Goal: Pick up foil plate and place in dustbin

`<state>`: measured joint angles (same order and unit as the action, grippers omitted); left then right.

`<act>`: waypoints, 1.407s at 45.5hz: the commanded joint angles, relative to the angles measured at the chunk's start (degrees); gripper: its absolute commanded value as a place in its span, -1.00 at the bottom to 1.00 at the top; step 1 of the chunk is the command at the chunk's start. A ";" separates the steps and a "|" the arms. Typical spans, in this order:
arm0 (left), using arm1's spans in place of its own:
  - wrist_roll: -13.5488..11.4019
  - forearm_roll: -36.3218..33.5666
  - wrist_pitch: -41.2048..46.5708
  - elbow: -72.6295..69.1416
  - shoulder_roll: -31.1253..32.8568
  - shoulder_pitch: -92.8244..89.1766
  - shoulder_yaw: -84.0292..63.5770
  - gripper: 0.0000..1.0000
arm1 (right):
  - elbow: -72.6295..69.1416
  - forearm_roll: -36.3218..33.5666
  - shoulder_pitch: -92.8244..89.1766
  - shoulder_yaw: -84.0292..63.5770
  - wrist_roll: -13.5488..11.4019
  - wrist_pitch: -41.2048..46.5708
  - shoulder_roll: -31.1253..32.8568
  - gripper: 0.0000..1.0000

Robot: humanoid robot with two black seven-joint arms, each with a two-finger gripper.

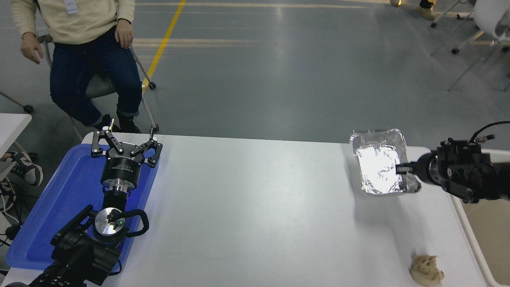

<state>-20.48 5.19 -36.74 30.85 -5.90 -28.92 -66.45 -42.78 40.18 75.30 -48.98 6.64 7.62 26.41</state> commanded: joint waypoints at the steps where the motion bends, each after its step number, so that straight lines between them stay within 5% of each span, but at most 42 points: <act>1: 0.00 -0.01 0.00 0.00 0.01 0.01 0.00 1.00 | -14.34 2.89 14.43 -0.33 -1.36 7.05 5.58 -1.00; 31: 0.00 -0.01 0.00 0.00 0.01 0.01 0.00 1.00 | -31.13 -0.89 39.13 -7.01 -2.77 20.23 11.74 -1.00; 46: 0.00 -0.01 0.00 0.00 0.01 0.01 0.00 1.00 | -33.60 -9.77 45.82 -7.62 -5.06 25.16 12.09 -1.00; 64: 0.00 -0.01 0.00 0.00 0.01 0.01 0.00 1.00 | -35.00 -10.12 46.70 -8.85 -5.14 25.60 12.09 -1.00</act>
<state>-20.47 5.19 -36.75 30.85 -5.89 -28.92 -66.45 -76.52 30.81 121.20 -57.45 1.72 32.81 38.34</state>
